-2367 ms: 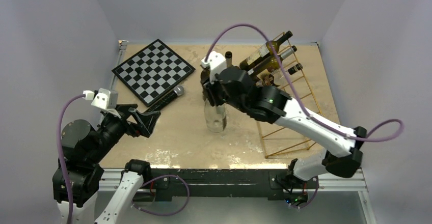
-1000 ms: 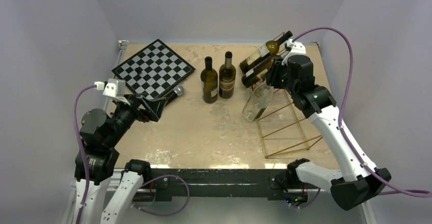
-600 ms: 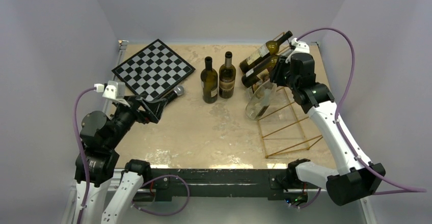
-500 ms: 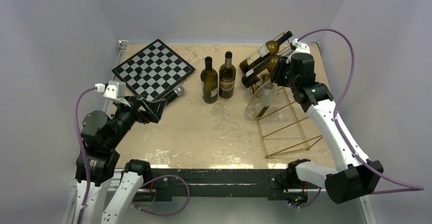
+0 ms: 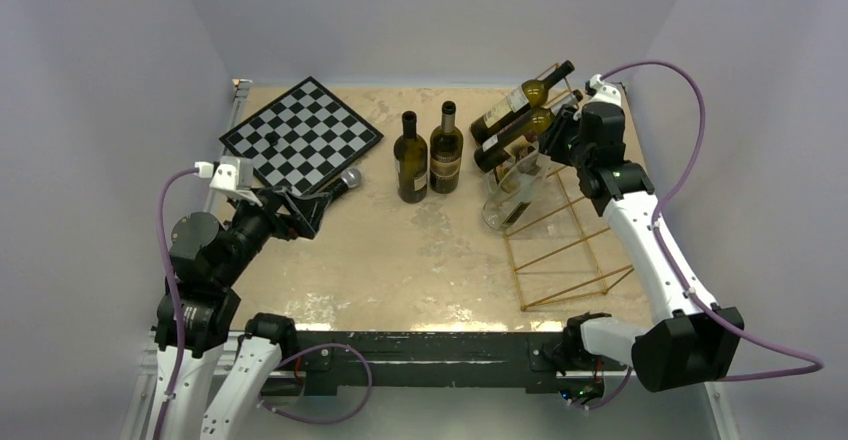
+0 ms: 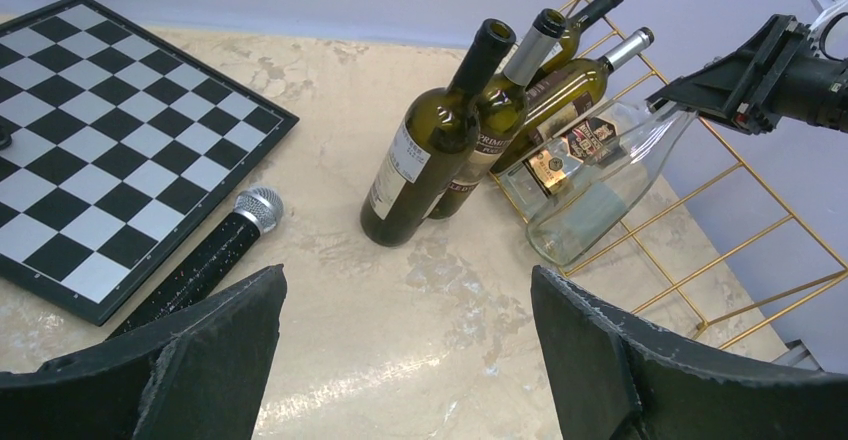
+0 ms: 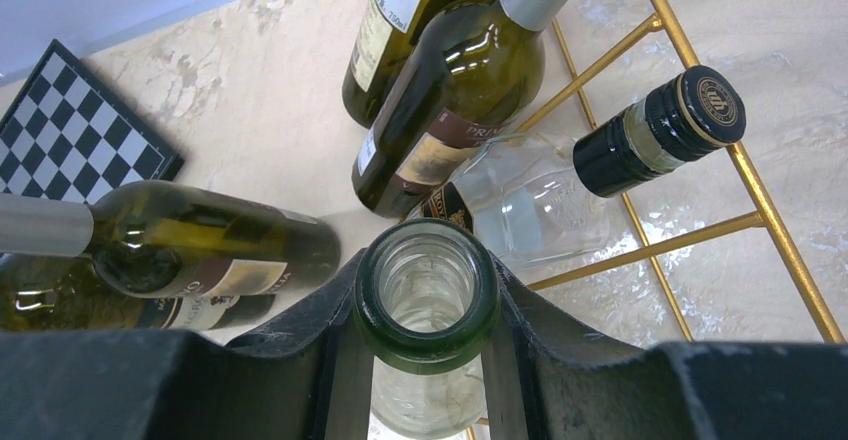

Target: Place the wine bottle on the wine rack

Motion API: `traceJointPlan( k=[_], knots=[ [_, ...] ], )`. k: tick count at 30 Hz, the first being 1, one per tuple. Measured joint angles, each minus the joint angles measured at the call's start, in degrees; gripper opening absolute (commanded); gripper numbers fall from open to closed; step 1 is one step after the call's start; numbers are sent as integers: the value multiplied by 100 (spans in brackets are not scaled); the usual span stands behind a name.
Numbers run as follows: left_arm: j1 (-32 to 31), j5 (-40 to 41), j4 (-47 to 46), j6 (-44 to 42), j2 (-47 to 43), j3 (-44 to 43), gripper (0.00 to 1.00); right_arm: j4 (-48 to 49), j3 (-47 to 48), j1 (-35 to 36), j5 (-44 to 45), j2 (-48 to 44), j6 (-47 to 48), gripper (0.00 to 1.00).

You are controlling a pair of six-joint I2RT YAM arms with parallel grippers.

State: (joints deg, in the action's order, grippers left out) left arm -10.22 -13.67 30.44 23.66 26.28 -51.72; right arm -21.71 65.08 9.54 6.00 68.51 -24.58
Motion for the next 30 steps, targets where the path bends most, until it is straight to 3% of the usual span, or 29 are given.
traceJointPlan(
  k=[18,30],
  knots=[
    [0,2,-35,81,46,105,96,275,-647,-422,-114,-516,-459,0],
    [0,24,-31,85,44,138,96,258,-833,-492,461,-627,-1064,0]
  ],
)
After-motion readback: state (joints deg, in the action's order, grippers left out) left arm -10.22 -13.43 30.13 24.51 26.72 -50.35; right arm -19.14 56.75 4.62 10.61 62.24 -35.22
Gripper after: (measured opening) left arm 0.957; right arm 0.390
